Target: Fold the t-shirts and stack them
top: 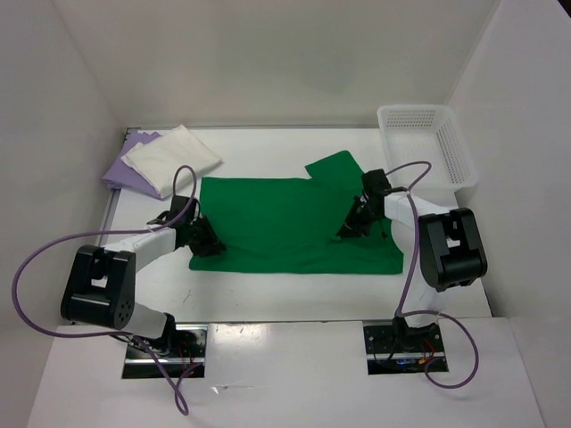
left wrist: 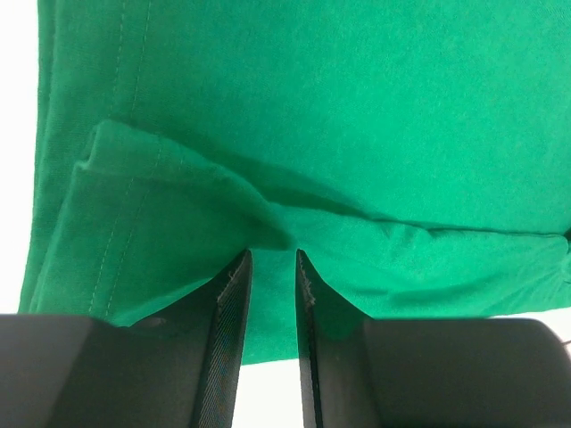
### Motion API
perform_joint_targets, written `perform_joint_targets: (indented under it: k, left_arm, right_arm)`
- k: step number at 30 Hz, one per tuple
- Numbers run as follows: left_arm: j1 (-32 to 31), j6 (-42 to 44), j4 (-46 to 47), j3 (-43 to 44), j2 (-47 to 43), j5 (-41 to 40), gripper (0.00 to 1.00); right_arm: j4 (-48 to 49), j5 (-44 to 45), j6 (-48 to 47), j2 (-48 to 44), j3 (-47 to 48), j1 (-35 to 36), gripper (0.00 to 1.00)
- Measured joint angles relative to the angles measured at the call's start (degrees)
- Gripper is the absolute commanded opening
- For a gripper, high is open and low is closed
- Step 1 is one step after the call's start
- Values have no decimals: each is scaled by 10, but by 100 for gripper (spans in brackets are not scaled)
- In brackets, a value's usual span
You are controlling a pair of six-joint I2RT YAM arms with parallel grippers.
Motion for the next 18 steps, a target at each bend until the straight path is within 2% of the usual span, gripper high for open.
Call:
perform_joint_targets:
  k: [7, 10, 11, 15, 17, 18]
  left_arm:
    - [0, 0, 0, -9, -17, -1, 34]
    - [0, 0, -2, -9, -22, -1, 34]
    - [0, 0, -3, -9, -23, -1, 34]
    - [0, 0, -16, -3, -30, -1, 34]
    - [0, 0, -21, 5, -36, -2, 34]
    - [0, 0, -22, 10, -40, -2, 34]
  right_arm:
    - [2, -21, 0, 26, 78, 4, 14]
    - [5, -34, 3, 59, 114, 13, 29]
    - [6, -38, 5, 70, 125, 16, 37]
    - [5, -47, 11, 92, 155, 27, 47]
    - [5, -45, 9, 90, 166, 30, 43]
    - [5, -43, 6, 87, 170, 31, 28]
